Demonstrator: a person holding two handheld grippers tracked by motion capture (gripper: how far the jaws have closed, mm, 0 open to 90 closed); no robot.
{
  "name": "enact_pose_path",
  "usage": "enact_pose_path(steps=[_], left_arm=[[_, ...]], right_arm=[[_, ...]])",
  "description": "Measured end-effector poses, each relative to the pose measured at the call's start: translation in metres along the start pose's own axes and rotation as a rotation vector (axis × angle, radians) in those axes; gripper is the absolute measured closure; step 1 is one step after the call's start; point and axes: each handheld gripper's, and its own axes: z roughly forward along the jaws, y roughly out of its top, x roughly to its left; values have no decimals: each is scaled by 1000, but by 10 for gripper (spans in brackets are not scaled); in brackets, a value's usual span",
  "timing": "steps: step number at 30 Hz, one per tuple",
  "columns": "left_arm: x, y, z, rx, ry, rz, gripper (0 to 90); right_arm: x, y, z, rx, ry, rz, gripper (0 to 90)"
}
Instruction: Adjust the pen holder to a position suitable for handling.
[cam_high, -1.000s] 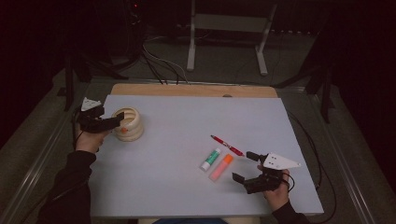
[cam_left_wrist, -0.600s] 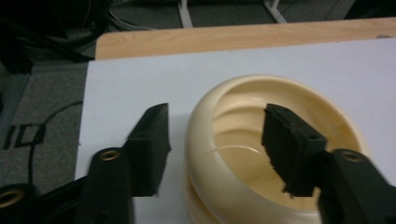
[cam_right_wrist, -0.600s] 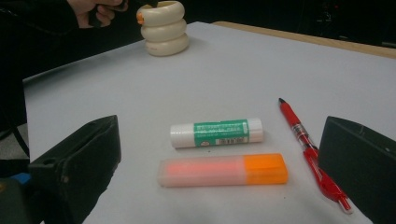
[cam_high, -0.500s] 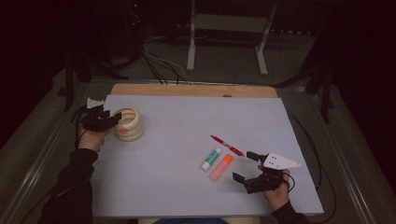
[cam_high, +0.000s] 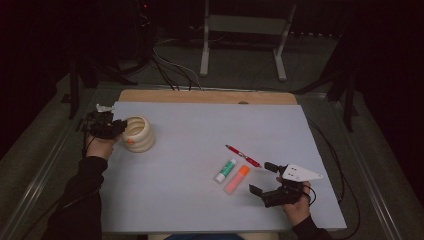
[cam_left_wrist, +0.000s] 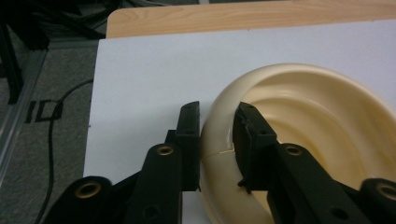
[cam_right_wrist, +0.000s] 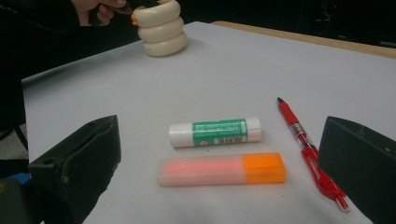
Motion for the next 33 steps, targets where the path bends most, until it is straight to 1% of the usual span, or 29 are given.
enact_pose_path(steps=[3,4,8,10,13,16,18,19,22,24,33], left_arm=[[-1,1,-1,20,25,16,755],[-2,2,-2,26,34,29,761],[-2,1,-3,36,39,42,778],[-3,-1,-4,47,11,44,788],[-8,-2,-5,41,-5,50,796],[-14,-1,-7,41,-20,70,797],[-19,0,-9,40,-39,78,797],[-22,0,-9,41,-51,82,797],[-32,1,-11,45,-78,113,797],[-39,2,-11,54,-102,126,797],[-69,5,-16,58,-167,176,798]], right_arm=[[-1,0,0,-1,-1,3,0],[-1,0,0,-1,-1,3,0],[-1,0,0,-1,-3,2,0],[-1,0,0,-1,-4,4,1],[-1,0,0,-3,-5,8,1],[-1,0,0,-4,-5,11,1],[-1,0,0,-5,-5,11,0],[-1,0,0,-5,-4,10,1],[-1,0,0,-6,-4,11,0],[-1,0,0,-7,-6,10,0],[-1,0,-1,-8,-8,8,1]])
